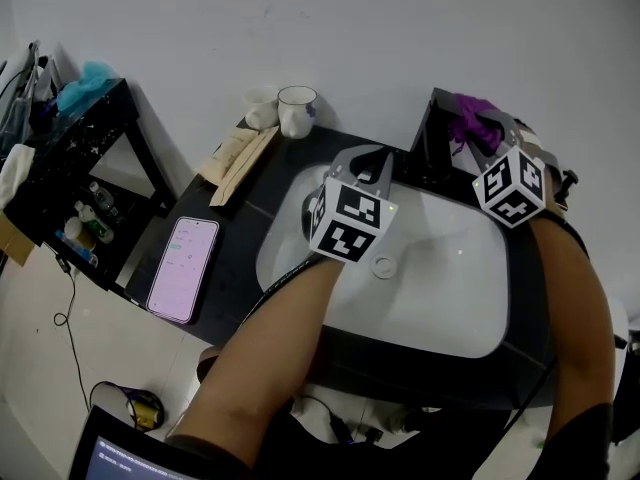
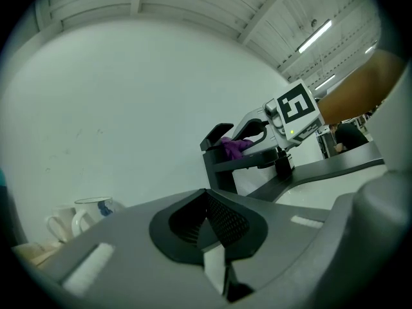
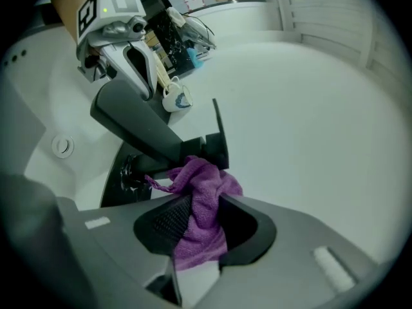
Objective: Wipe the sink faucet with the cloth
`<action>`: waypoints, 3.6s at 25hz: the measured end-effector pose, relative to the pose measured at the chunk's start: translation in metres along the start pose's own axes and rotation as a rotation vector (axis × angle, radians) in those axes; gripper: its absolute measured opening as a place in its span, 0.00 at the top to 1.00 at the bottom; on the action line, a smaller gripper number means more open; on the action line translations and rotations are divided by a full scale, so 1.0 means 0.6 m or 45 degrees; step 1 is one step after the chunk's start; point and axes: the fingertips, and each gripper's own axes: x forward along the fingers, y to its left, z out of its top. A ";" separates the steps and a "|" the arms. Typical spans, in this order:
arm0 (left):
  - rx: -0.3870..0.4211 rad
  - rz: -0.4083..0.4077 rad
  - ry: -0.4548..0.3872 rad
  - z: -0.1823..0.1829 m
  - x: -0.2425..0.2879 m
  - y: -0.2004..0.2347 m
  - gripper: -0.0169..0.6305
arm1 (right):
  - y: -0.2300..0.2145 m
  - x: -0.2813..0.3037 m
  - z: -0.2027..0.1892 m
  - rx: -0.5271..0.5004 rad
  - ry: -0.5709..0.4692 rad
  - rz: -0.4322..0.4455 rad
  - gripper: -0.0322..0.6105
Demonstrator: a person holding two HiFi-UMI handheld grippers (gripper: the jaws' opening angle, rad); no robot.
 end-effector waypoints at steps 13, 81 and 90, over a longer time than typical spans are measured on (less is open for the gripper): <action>-0.004 -0.004 -0.006 0.002 0.000 -0.001 0.95 | 0.069 0.021 0.015 -0.080 0.012 0.063 0.74; -0.326 0.550 -0.255 0.044 -0.147 0.188 0.95 | 0.068 0.047 0.143 2.775 -0.560 -0.494 0.76; -0.241 0.465 -0.215 0.045 -0.123 0.164 0.95 | 0.165 0.067 0.112 2.822 -0.313 -0.365 0.76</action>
